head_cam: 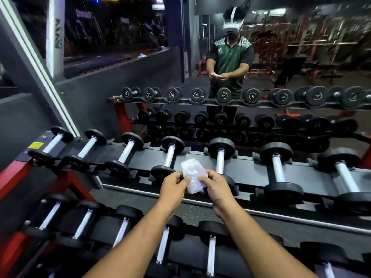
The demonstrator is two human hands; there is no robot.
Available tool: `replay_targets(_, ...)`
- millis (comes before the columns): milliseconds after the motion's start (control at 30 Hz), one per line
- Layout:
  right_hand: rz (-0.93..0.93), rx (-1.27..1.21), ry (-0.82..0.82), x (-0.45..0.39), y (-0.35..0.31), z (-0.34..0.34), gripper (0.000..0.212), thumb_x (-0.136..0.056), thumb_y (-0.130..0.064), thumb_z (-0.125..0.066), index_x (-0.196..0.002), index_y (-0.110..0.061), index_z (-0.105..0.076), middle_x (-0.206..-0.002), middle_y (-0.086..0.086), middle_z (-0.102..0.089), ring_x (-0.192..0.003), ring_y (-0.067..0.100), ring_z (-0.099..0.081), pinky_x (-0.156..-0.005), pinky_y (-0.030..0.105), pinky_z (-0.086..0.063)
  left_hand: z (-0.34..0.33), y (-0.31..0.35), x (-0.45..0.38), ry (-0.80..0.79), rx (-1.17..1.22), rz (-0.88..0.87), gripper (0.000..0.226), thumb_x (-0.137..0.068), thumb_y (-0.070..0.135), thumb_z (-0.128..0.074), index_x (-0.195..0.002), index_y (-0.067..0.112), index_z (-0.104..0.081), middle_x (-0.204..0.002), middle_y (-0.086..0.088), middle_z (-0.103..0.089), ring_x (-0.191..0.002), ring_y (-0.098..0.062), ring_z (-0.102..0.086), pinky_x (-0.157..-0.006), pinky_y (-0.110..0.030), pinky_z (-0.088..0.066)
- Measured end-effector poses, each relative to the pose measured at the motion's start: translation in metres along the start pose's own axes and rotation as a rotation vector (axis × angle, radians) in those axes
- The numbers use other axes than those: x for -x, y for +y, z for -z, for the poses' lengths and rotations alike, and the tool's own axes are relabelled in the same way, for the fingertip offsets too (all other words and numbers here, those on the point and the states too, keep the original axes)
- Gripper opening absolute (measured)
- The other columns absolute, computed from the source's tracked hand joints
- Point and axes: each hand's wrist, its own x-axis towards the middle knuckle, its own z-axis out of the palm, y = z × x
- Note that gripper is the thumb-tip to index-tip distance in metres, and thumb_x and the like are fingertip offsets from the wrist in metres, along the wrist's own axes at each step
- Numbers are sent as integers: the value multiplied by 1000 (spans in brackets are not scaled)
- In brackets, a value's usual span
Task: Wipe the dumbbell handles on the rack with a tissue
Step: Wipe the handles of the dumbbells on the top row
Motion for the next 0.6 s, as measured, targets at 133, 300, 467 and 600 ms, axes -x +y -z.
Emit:
replay_targets(133, 51, 109, -111, 18, -14, 9, 23, -93, -1, -63, -114, -9, -68, -105, 10, -76, -90, 21, -72, -78, 28, -57, 13, 10, 11, -119, -17, -13, 15, -98, 9, -64, -112, 10, -70, -96, -6, -78, -84, -21, -74, -67, -34, -60)
replay_targets(300, 78, 143, -84, 37, -21, -5, 19, -93, 0, -62, -111, -4, -69, -98, 12, -75, -77, 19, -68, -61, 26, -53, 29, 18, 21, -249, 109, -15, 19, -99, 7, -61, -117, 12, -67, -101, -9, -76, -68, -7, -69, -51, -20, -49)
replay_targets(467, 71, 81, -83, 45, -15, -15, 21, -92, -2, -61, -110, -6, -72, -99, 16, -70, -82, 28, -60, -66, 32, -46, 43, 16, 25, -317, 314, -8, 21, -99, 0, -57, -117, 6, -67, -94, -7, -72, -67, -9, -67, -50, -21, -49)
replay_targets(600, 43, 37, -86, 52, -14, -21, 18, -91, -3, -61, -101, -9, -75, -90, 11, -70, -73, 21, -62, -66, 30, -49, 47, 16, 28, -356, 369, 23, 25, -99, 2, -55, -97, 18, -74, -86, -7, -72, -63, -16, -61, -46, -26, -45)
